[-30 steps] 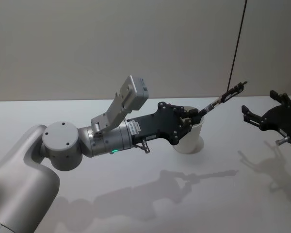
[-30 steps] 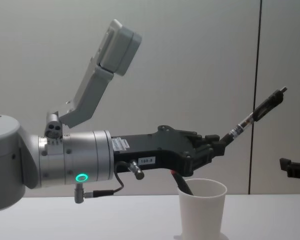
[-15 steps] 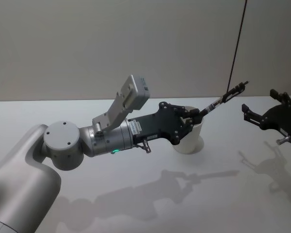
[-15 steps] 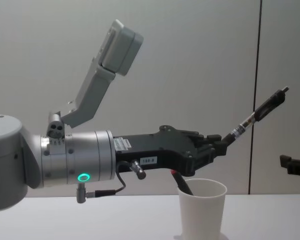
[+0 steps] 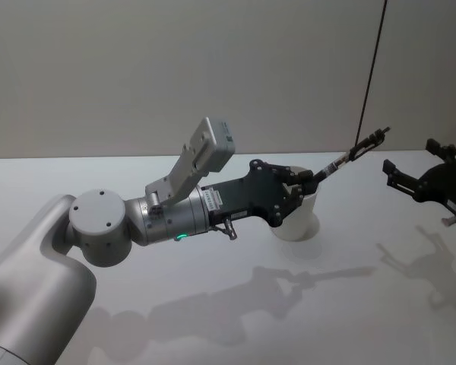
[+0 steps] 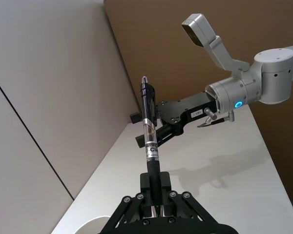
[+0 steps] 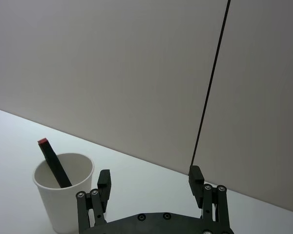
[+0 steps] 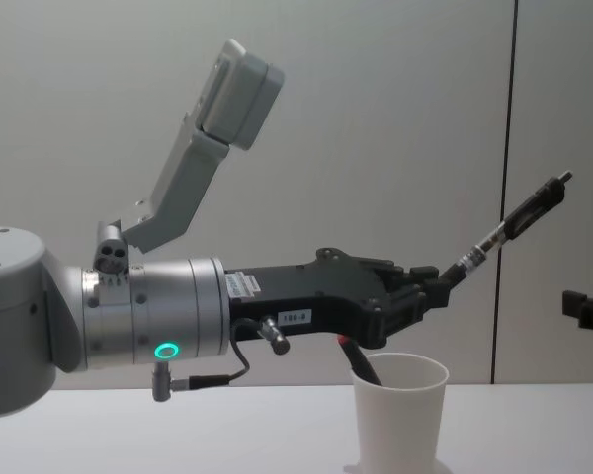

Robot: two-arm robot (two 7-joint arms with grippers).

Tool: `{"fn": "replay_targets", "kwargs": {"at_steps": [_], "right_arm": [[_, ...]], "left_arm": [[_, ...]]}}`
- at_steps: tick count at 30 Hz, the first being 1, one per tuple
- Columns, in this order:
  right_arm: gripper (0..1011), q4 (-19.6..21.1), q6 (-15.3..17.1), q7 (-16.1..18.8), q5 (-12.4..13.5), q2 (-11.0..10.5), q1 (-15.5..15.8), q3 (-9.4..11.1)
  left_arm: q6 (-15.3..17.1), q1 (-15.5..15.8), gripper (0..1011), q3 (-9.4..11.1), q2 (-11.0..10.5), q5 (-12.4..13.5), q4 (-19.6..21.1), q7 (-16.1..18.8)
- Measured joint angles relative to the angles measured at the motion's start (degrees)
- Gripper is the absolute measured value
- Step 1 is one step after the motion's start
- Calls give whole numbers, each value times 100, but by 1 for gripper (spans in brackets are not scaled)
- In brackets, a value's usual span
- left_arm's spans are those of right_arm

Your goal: Place the pen into the pen holder.

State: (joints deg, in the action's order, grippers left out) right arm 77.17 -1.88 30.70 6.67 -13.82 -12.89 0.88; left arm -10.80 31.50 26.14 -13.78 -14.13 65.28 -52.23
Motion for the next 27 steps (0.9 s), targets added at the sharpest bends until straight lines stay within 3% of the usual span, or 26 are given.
{"fn": "replay_targets", "kwargs": {"at_steps": [14, 16, 27], "right_arm": [[1001, 246, 640, 450, 1014, -113, 201, 170], [1001, 317, 828, 545, 1252, -137, 257, 205], [1001, 520, 1374, 944, 1926, -213, 436, 280]], "left_arm": [[0, 5, 129, 0, 3, 1, -7, -1], [0, 5, 127, 0, 3, 1, -7, -1], [1, 5, 129, -1, 3, 1, -7, 0]]}}
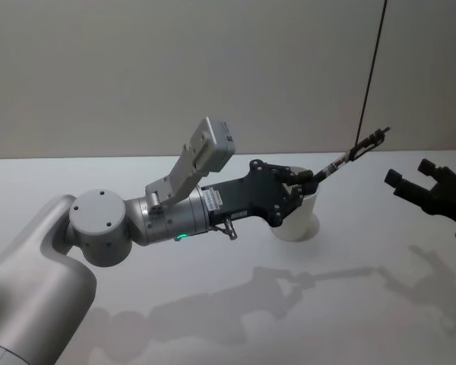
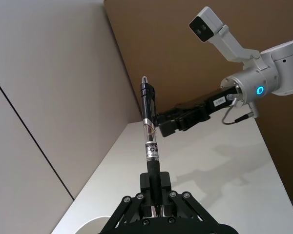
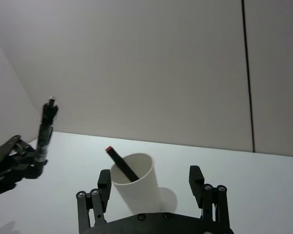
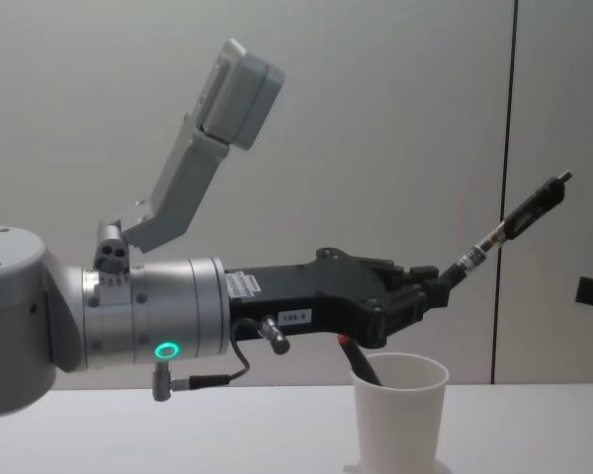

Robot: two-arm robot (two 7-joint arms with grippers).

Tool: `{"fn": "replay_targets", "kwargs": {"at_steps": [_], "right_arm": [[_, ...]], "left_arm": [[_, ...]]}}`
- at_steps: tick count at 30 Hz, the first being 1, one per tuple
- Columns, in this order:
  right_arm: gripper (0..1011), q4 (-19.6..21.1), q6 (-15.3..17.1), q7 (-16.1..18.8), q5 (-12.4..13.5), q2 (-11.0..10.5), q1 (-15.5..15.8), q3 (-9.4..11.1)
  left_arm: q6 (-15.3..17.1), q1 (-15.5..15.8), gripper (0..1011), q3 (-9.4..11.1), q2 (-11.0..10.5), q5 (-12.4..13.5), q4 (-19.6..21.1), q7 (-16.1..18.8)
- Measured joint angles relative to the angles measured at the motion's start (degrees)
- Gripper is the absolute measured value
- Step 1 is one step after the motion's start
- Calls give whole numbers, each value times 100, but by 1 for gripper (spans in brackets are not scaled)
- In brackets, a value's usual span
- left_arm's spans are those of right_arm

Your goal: Place the pen into the pen holder.

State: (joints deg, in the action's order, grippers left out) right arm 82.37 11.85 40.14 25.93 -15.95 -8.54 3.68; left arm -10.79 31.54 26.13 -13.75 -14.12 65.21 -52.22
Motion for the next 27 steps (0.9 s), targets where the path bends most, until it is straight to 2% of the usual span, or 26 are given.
{"fn": "replay_targets", "kwargs": {"at_steps": [4, 13, 19, 27], "right_arm": [[1002, 72, 208, 254, 278, -31, 76, 15], [1002, 202, 530, 709, 732, -81, 200, 10], [1002, 272, 689, 927, 1005, -102, 262, -12], [1001, 336, 830, 1007, 1332, -93, 312, -57]], "left_arm": [[0, 0, 129, 0, 0, 0, 0, 0], [0, 0, 127, 0, 0, 0, 0, 0], [0, 0, 127, 0, 0, 0, 0, 0], [0, 0, 127, 0, 0, 0, 0, 0]]}}
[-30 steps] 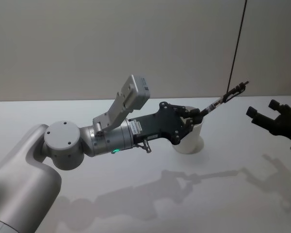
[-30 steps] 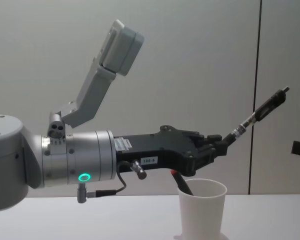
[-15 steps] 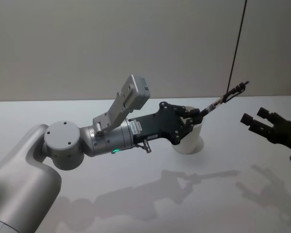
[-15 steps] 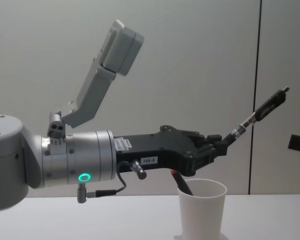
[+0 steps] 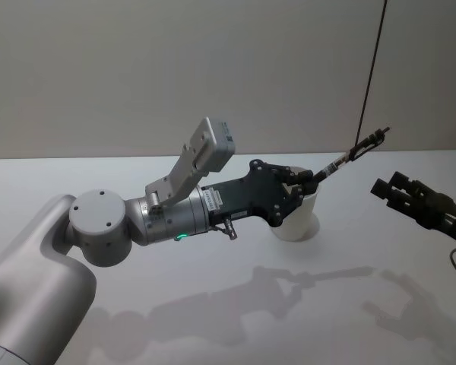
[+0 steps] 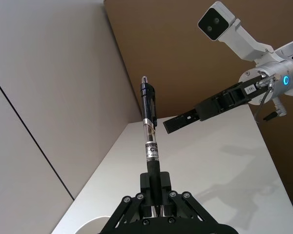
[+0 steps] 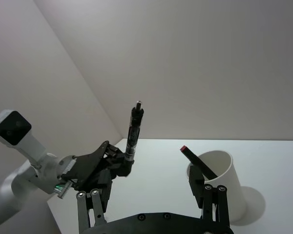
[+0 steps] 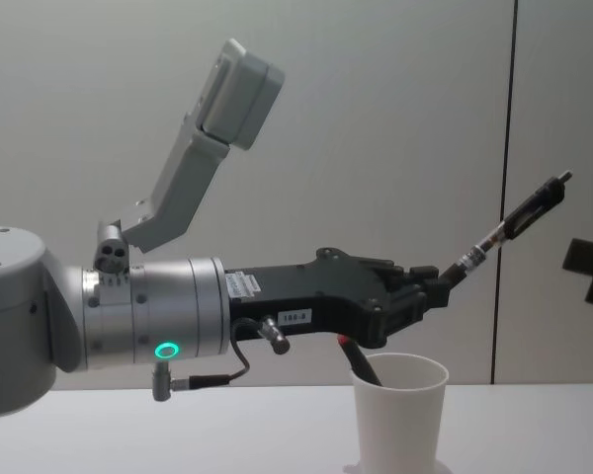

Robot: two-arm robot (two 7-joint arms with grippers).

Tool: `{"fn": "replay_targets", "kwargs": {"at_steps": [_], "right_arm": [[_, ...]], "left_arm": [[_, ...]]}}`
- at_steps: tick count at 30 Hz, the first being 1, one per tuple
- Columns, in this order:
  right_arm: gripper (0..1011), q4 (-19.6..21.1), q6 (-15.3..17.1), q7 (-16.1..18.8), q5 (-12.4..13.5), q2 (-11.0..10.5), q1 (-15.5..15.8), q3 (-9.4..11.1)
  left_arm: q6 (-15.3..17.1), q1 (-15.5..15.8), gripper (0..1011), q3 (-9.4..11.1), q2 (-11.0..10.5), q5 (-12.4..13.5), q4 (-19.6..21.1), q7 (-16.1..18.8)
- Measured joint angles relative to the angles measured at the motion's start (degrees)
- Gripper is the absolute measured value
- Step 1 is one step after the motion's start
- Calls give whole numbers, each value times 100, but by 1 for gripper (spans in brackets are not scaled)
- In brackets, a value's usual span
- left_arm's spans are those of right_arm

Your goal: Place the pen into the pen holder.

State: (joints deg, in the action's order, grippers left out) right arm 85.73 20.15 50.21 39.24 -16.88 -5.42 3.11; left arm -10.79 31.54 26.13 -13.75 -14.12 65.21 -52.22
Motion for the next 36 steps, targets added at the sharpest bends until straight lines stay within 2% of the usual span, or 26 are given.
{"fn": "replay_targets", "kwargs": {"at_steps": [15, 22, 36], "right_arm": [[1001, 39, 114, -198, 567, 89, 46, -124], [1001, 38, -44, -335, 752, 155, 67, -199], [1002, 34, -476, -515, 953, 290, 104, -363]], "left_arm": [[0, 0, 129, 0, 0, 0, 0, 0], [0, 0, 129, 0, 0, 0, 0, 0], [0, 0, 129, 0, 0, 0, 0, 0]]}}
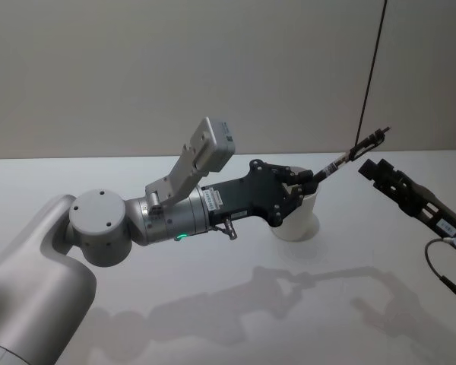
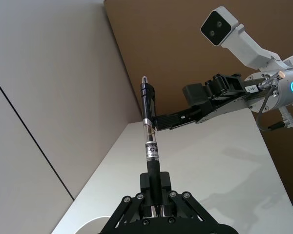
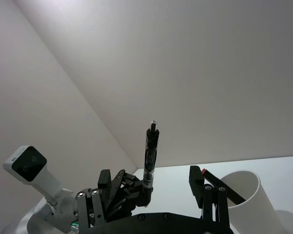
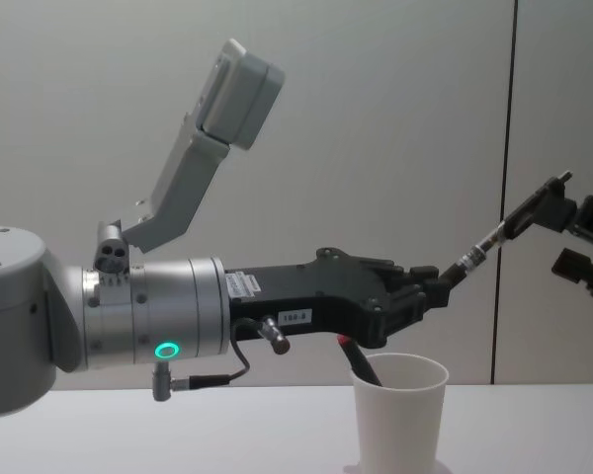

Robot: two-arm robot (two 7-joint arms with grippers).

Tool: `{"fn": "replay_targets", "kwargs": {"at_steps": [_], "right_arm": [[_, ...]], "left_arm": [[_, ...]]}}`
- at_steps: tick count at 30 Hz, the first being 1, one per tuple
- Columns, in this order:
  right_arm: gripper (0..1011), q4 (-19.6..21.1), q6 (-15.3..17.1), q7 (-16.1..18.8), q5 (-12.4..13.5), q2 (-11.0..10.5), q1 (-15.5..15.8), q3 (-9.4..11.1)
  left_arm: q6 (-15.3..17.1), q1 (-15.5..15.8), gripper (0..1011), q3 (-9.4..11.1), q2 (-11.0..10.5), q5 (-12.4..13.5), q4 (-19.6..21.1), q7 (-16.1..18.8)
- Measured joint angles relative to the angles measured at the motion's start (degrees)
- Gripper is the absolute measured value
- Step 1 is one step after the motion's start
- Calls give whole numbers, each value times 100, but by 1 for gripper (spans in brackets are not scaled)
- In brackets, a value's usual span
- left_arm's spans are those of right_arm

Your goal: Place the pen into the pen holder.

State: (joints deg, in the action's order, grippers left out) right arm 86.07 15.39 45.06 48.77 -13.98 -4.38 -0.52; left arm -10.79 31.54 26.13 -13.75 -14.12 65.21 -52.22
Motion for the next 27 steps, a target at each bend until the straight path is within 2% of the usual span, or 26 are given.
{"fn": "replay_targets", "kwargs": {"at_steps": [27], "right_arm": [[1002, -254, -735, -127, 186, 181, -140, -264]], "left_arm": [[0, 0, 129, 0, 0, 0, 0, 0]]}}
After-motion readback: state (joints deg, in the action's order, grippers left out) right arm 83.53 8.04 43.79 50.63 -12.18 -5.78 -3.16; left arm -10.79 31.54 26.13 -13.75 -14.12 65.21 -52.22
